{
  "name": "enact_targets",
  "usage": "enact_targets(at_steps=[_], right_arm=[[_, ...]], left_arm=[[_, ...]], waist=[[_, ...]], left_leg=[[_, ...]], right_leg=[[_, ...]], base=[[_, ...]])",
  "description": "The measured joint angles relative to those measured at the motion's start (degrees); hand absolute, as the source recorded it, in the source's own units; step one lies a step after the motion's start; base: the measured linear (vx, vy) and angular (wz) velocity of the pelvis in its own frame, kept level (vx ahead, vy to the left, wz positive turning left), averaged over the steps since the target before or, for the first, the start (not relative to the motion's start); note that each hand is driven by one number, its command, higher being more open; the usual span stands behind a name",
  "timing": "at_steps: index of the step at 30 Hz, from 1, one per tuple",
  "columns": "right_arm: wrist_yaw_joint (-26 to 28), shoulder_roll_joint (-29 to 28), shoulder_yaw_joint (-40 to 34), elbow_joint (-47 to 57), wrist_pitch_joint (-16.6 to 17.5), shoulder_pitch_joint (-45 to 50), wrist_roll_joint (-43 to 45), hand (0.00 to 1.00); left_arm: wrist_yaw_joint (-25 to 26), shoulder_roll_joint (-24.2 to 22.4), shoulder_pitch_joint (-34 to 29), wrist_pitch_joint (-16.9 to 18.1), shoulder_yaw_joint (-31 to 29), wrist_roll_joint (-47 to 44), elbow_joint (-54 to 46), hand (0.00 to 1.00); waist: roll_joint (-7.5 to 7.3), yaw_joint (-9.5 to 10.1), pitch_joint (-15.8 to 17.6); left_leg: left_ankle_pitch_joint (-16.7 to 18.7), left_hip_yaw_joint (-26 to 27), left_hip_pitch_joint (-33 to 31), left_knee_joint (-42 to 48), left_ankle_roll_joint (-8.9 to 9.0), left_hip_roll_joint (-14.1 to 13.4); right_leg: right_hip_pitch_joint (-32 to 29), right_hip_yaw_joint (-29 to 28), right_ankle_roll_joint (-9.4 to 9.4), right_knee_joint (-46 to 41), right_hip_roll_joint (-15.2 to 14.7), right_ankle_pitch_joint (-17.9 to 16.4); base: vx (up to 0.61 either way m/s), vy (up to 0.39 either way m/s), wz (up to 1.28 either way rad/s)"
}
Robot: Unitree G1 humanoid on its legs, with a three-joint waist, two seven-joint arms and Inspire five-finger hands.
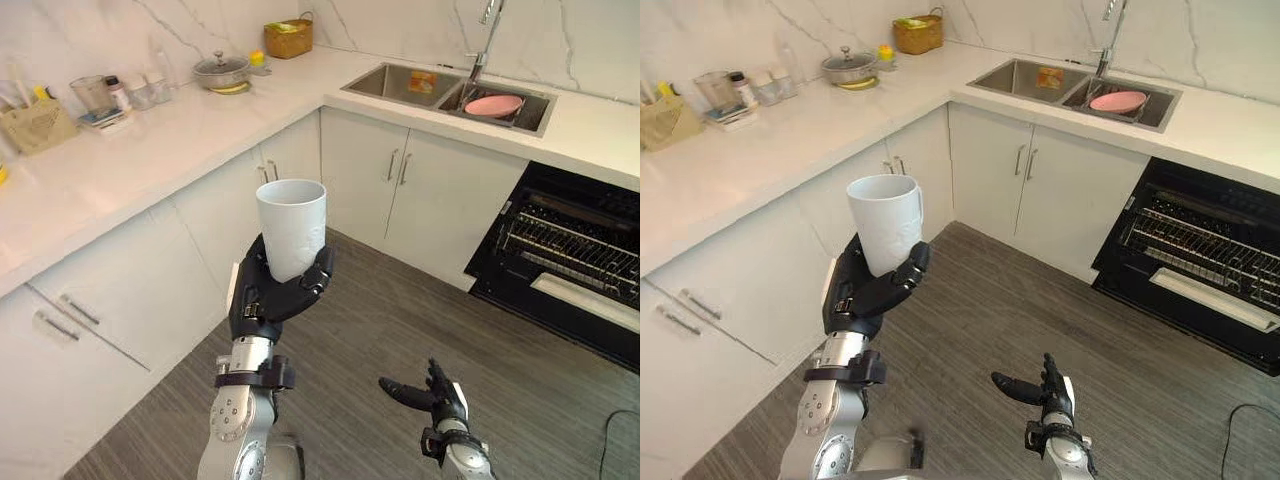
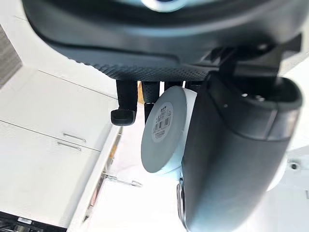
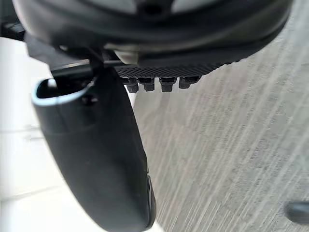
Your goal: Walk over to the sink, pick up the cup, carry it to the dishwasher, place the cup inside the dishwasher, then close the dishwasher door
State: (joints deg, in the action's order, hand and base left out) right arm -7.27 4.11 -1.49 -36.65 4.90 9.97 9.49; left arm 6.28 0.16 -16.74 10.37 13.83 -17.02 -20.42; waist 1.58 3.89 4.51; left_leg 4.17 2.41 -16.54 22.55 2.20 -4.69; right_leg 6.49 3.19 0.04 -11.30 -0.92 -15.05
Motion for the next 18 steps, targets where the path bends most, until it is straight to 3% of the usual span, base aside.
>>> enact_targets(at_steps=[1,4,7,8,10,12,15,16,17,18], right_arm=[[-0.11,-0.61,0.05,-0.36,-0.11,-0.25,-0.05,1.00],[0.06,-1.66,0.30,0.05,-0.14,-0.39,-0.25,1.00],[0.30,-3.33,0.25,1.32,-0.14,-0.29,-0.79,1.00],[0.61,-4.00,0.33,1.49,-0.15,-0.04,-1.06,1.00],[0.67,-4.92,0.75,2.09,-0.15,0.27,-2.10,1.00],[0.84,-5.55,0.74,2.45,-0.15,0.27,-2.38,1.00],[1.08,-5.57,0.84,2.45,-0.16,0.19,-2.39,1.00],[1.12,-5.39,0.87,2.34,-0.16,0.13,-2.39,1.00],[1.13,-4.95,1.15,1.71,-0.17,0.18,-2.39,1.00],[1.06,-3.61,1.42,0.80,-0.24,0.18,-2.39,1.00]], left_arm=[[0.22,0.76,0.12,-0.02,0.00,0.00,-0.07,0.00],[0.27,1.77,-0.18,-0.14,0.58,0.02,-0.18,0.00],[0.48,3.94,-0.18,-0.20,1.88,0.07,-0.66,0.00],[0.73,4.32,-0.21,-0.22,2.74,0.10,-1.36,0.00],[0.87,4.28,-0.12,-0.15,4.23,0.12,-3.83,0.00],[0.78,4.22,0.35,0.84,5.54,0.12,-4.90,0.00],[0.90,4.23,0.56,1.18,5.76,0.07,-4.07,0.00],[0.92,4.18,0.58,1.19,5.72,0.07,-3.29,0.00],[0.93,4.15,0.61,1.22,5.72,0.09,-1.96,0.00],[0.87,3.35,0.75,1.09,5.88,0.11,0.27,0.00]], waist=[[-0.74,-0.37,-0.41],[-2.41,-0.03,-0.74],[-3.13,-0.13,-0.25],[-3.26,-1.05,-0.31],[-3.14,-2.02,-0.41],[-3.28,-2.17,-0.51],[-3.17,-3.04,-0.53],[-3.30,-3.50,-0.65],[-4.49,-3.91,-1.30],[-3.15,-4.68,-1.52]], left_leg=[[2.05,2.08,-0.02,2.29,-1.54,0.70],[7.01,7.06,1.48,5.20,-3.01,0.73],[10.20,11.58,10.13,0.77,-3.95,1.58],[11.47,11.83,13.32,-0.48,-4.16,1.87],[13.68,11.85,15.90,-0.74,-4.16,1.32],[15.88,11.95,17.75,-0.76,-4.05,0.48],[16.90,12.35,22.42,-3.93,-1.54,-0.51],[17.20,12.30,24.23,-5.55,-0.36,-0.75],[17.52,11.90,25.91,-6.61,0.44,-0.28],[18.07,10.74,27.21,-6.60,1.39,-1.06]], right_leg=[[0.39,-1.47,1.24,-0.13,-1.68,-0.39],[-1.00,-5.34,2.41,-4.26,-3.91,-0.88],[-10.07,-3.91,6.43,-28.63,-6.88,1.13],[-13.16,-1.93,5.76,-36.61,-7.94,0.68],[-18.01,0.76,3.97,-41.44,-8.10,-0.78],[-22.27,3.87,3.27,-40.17,-7.88,-2.24],[-27.43,9.59,2.24,-30.46,-7.13,-2.45],[-28.70,10.99,1.18,-24.80,-5.96,-0.72],[-28.59,10.91,-1.11,-18.58,-5.08,6.38],[-27.43,11.56,-3.39,-19.45,-4.56,7.67]], base=[[0.46,0.292,-0.69],[0.45,0.293,-0.78],[0.34,0.220,-0.74],[0.23,0.102,-0.22],[0.28,0.076,-0.09],[0.29,0.006,-0.06],[0.45,-0.074,0.01],[0.49,-0.117,0.15],[0.52,-0.131,0.30],[0.57,-0.125,0.21]])
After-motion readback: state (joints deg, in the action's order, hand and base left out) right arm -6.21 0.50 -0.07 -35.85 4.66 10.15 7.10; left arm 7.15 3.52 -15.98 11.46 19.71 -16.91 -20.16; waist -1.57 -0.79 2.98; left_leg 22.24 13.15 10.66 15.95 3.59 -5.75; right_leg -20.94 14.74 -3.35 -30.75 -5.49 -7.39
